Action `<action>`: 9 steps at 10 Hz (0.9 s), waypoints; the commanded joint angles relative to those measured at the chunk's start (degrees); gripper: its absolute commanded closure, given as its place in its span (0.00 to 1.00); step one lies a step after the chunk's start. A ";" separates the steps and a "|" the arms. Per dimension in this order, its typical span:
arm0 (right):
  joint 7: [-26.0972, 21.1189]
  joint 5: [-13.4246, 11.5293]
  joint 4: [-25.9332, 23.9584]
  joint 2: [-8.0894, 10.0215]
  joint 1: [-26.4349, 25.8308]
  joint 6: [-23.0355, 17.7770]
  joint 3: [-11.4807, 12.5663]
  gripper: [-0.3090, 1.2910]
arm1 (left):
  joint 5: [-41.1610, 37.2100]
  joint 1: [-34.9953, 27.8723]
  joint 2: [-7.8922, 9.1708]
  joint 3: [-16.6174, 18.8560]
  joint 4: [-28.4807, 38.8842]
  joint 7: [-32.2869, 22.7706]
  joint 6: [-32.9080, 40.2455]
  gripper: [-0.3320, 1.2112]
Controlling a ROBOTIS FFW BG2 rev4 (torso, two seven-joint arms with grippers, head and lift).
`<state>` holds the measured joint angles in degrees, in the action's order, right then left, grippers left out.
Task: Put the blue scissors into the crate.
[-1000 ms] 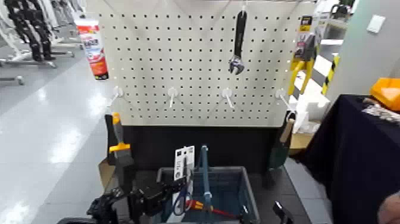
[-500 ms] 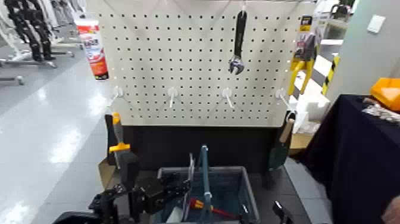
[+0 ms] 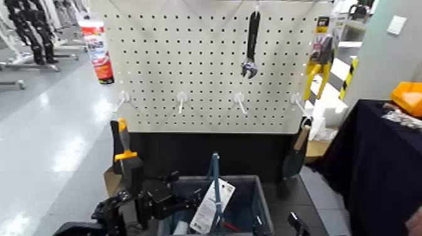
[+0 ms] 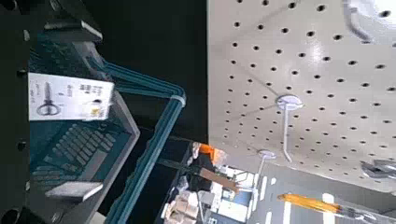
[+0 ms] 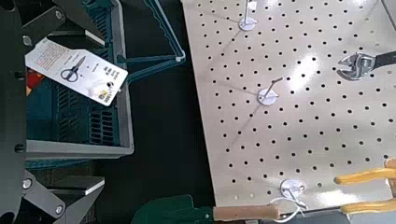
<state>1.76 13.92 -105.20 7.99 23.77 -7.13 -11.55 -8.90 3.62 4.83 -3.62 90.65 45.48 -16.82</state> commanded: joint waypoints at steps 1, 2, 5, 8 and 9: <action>0.17 -0.03 0.09 0.10 0.22 -0.52 0.12 0.35 | -0.59 -7.04 -1.22 2.47 7.08 -7.25 5.13 0.17; 0.70 -0.47 0.44 0.28 0.31 -1.31 0.12 0.35 | 0.64 -11.35 -2.10 3.71 10.25 -12.35 7.94 0.17; 0.00 -2.41 -0.53 0.54 2.07 -2.19 1.09 0.32 | 2.22 -21.98 -5.36 3.71 12.09 -25.80 18.13 0.20; -1.50 -4.16 -1.85 0.10 3.65 -2.10 1.79 0.32 | 2.92 -26.47 -6.85 1.86 11.92 -32.74 24.46 0.25; -1.50 -4.52 -2.20 0.19 3.83 -1.83 1.88 0.32 | 3.27 -28.05 -6.76 0.80 12.18 -36.43 26.83 0.27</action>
<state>0.24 9.56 -107.18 8.16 27.44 -9.15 -9.72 -5.84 -23.52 0.00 -2.30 102.66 9.52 8.62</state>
